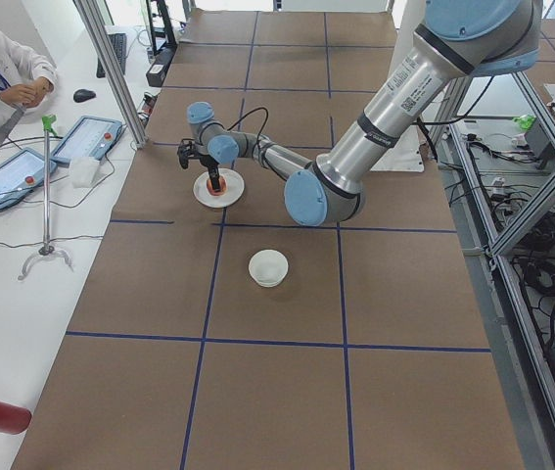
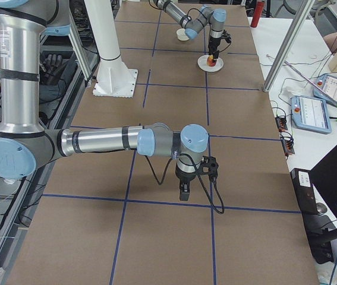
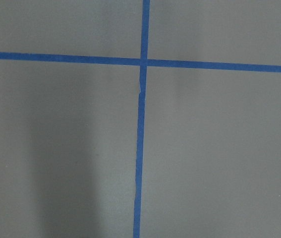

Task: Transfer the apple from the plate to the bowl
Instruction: 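Lower the left gripper and close it around the apple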

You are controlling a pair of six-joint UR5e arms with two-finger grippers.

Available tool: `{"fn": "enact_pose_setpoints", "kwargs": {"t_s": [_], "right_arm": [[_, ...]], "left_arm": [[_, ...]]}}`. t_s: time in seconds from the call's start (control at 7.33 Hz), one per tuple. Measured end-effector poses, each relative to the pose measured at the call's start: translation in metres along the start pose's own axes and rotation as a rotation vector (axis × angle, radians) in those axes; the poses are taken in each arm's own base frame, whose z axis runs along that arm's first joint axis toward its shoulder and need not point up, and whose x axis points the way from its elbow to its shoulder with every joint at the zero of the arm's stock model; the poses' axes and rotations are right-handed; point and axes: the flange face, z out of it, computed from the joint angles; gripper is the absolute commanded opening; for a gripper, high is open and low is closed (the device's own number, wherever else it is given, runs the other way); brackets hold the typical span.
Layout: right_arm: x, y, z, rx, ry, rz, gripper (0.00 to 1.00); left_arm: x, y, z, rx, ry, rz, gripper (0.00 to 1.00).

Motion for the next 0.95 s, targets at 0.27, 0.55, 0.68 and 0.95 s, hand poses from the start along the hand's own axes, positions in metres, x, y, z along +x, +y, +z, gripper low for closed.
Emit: {"fn": "enact_pose_setpoints", "kwargs": {"t_s": [0.27, 0.55, 0.68, 0.95], "right_arm": [[0.0, 0.0, 0.0, 0.0, 0.0, 0.0, 1.0], [0.0, 0.0, 0.0, 0.0, 0.0, -0.001, 1.0], [0.0, 0.0, 0.0, 0.0, 0.0, -0.001, 1.0], [0.0, 0.0, 0.0, 0.0, 0.0, 0.0, 1.0]], "left_arm": [[0.001, 0.005, 0.013, 0.001, -0.011, 0.008, 0.45], [-0.001, 0.004, 0.017, 0.012, -0.009, 0.022, 0.0], [0.0, 0.001, 0.012, 0.038, -0.006, 0.03, 0.0], [-0.007, -0.01, -0.049, 0.12, 0.044, 0.035, 0.0]]}}
